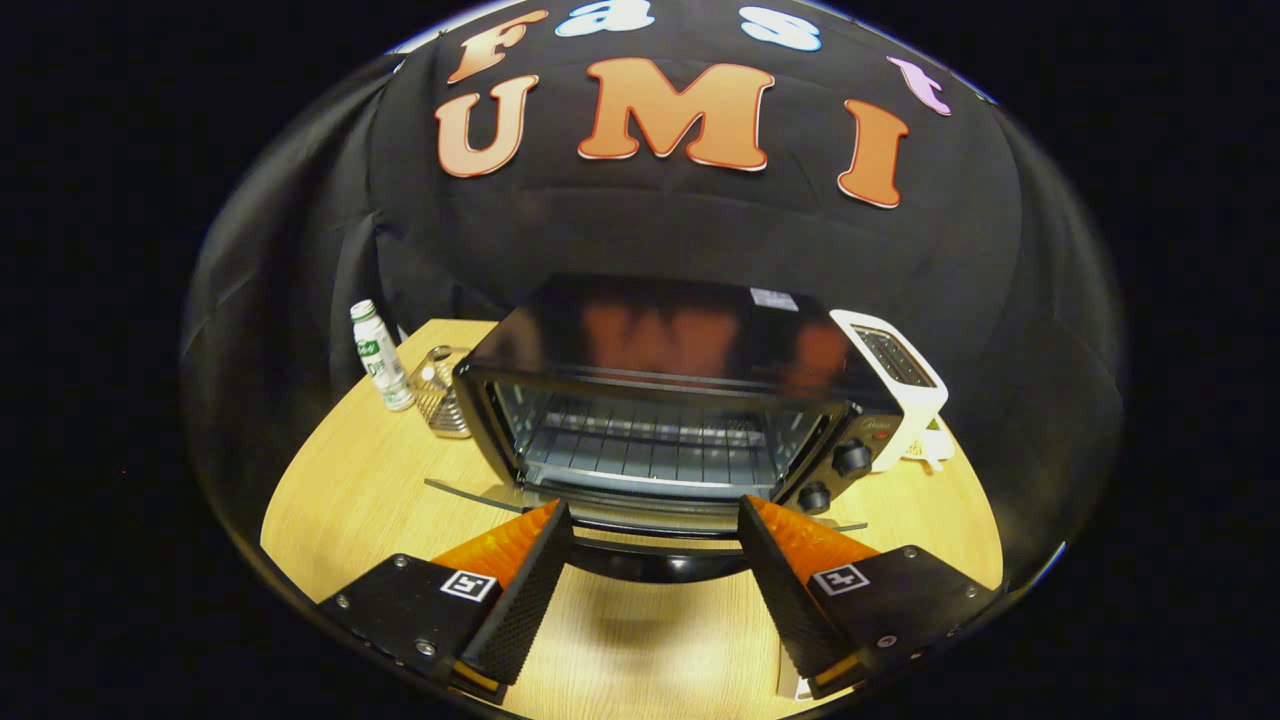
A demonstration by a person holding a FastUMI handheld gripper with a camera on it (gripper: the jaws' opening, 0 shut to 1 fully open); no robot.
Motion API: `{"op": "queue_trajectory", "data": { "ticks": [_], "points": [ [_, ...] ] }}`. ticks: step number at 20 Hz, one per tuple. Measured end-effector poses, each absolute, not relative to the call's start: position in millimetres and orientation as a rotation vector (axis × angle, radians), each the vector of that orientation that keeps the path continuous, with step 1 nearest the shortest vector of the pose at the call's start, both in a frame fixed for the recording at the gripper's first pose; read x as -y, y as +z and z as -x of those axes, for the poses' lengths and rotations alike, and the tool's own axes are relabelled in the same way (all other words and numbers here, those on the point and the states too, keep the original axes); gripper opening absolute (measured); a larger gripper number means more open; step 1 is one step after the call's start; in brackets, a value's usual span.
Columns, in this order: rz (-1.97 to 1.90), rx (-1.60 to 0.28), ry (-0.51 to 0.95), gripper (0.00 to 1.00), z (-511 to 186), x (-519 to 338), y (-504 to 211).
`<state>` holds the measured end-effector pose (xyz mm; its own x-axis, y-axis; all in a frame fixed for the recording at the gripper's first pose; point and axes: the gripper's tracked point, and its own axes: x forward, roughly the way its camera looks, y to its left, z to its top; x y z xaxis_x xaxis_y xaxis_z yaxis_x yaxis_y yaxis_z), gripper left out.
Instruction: Open the toaster oven, put the food inside, and close the toaster oven door.
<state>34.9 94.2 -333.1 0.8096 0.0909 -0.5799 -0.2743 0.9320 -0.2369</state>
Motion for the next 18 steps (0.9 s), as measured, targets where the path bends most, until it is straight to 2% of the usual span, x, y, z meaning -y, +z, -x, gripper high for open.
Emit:
{"op": "queue_trajectory", "data": {
  "ticks": [15,18],
  "points": [
    [0.272,-0.829,0.15,1.0,22,-65,-444],
    [0.265,-0.83,0.156,1.0,21,-65,-445]
  ]
}}
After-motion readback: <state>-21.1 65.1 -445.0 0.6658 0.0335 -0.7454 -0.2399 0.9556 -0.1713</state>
